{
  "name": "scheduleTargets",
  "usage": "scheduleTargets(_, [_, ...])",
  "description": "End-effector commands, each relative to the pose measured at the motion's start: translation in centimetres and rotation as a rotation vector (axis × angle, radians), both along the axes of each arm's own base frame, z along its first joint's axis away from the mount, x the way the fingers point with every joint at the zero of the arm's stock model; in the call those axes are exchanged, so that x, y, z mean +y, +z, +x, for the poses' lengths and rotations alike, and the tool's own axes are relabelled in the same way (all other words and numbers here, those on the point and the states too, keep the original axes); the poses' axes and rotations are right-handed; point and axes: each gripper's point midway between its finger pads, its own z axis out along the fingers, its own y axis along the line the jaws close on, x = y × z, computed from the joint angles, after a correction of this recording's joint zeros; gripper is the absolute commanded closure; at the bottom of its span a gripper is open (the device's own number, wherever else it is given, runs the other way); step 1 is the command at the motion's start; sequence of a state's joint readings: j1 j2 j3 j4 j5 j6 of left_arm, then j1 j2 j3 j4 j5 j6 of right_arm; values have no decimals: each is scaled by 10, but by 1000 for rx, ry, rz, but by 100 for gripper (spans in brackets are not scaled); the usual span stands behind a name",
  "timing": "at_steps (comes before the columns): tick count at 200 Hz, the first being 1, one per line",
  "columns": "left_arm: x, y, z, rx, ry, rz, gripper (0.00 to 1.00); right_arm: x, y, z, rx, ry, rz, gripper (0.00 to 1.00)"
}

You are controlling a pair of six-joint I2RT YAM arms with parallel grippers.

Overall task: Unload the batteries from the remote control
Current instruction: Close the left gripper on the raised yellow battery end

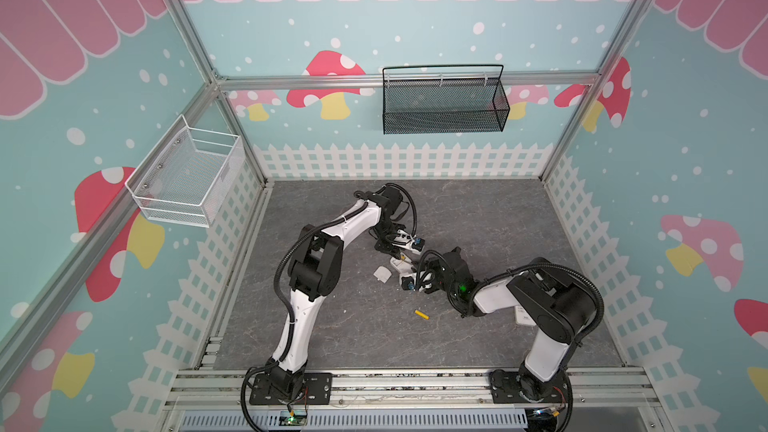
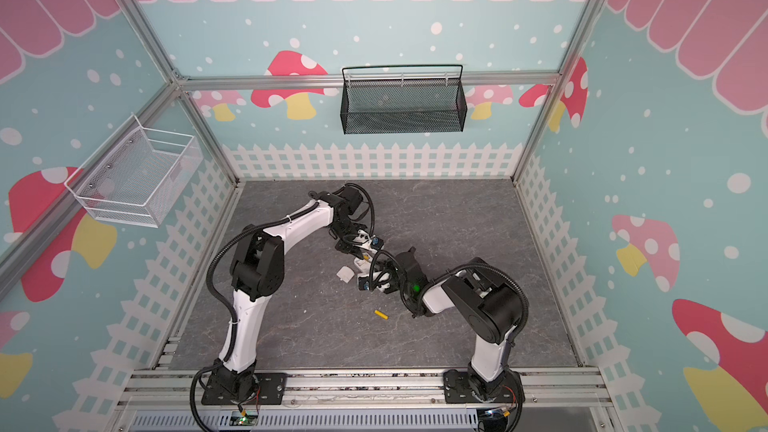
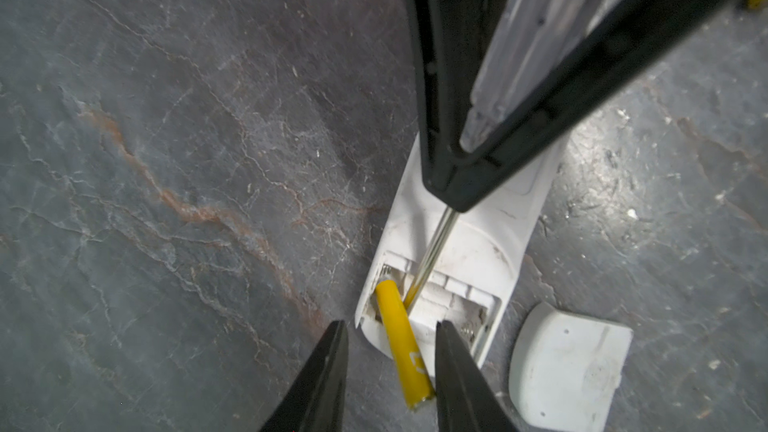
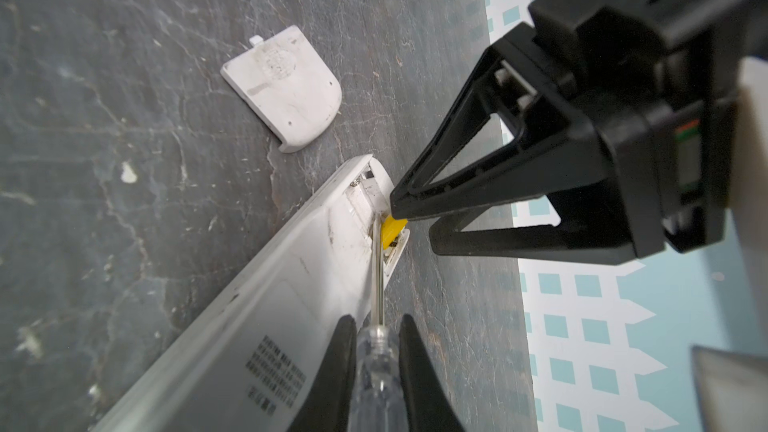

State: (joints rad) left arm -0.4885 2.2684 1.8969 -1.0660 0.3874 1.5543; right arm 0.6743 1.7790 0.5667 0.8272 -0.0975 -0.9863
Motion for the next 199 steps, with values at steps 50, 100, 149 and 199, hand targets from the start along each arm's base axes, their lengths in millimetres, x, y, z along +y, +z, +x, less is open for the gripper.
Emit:
scheduleTargets(50, [3,1,6,-41,5,13,90,-1,7,2,-17,2,13,100])
scheduleTargets(100, [4,24,8,-74,35,-21,100,-8,27,-4,-40,-3,33,100])
scheduleTargets(149, [0,59,-5,-82,65,-104,100,-26,58,-17,-25,-32,85,100])
scheduleTargets(199, [-24,83,-56,4,49,-236,100,-72,107,-16,70,-200,295,100])
